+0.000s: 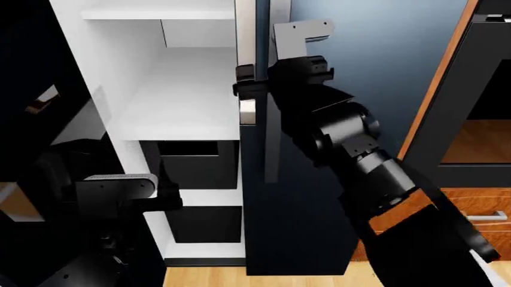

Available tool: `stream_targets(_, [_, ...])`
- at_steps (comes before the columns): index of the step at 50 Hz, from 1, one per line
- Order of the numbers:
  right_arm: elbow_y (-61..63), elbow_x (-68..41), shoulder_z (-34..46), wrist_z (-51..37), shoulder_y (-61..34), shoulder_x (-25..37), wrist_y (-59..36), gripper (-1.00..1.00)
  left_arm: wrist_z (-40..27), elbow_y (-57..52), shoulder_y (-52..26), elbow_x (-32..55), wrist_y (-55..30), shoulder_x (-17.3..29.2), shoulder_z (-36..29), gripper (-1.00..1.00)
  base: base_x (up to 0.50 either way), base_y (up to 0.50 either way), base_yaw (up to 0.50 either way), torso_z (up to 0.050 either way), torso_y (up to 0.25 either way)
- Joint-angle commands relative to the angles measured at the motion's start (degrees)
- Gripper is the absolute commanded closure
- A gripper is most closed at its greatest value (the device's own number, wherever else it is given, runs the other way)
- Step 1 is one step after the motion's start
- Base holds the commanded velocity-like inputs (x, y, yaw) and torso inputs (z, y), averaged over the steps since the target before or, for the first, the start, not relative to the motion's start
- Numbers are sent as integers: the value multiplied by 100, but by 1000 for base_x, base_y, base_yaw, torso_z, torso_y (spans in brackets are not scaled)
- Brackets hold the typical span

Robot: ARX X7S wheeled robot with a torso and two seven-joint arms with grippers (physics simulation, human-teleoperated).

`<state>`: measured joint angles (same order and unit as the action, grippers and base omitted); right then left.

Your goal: Open the fridge door

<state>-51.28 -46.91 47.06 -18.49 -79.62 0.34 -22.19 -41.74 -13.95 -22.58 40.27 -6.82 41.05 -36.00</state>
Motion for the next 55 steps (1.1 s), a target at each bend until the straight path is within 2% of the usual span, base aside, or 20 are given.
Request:
stream_targets(1, [-1349,-2213,2353,10,-707,-32,1133,-100,4,-12,42,23,15,27,20,-100,0,0,0,0,0])
stream_targets(7, [-1585,-3116,3310,12,-779,-33,1432,-100,23,-16,82,32,42,53,31,-100,0,0,0,0,0])
stream_targets(17, [-1733,-3696,3929,-52,-804,-32,1748,-100,33,-1,78,23,32,37,21,-100,0,0,0,0,0])
stream_targets(18, [-1709,-3707,3954,-79,-800,-32,1800,100,45,39,49,10,21,-1,5,-100,0,0,0,0,0])
stream_targets(29, [-1521,-3737,4046,-136,-797,11,2084,100,77,73,33,0,16,-33,-11,-100,0,-1,-4,0,1])
stream_targets(55, [2498,-3583,4027,-1933,-556,1961,2366,100,129,247,-93,-43,-31,-192,-55,-100,0,-1,-2,0,2])
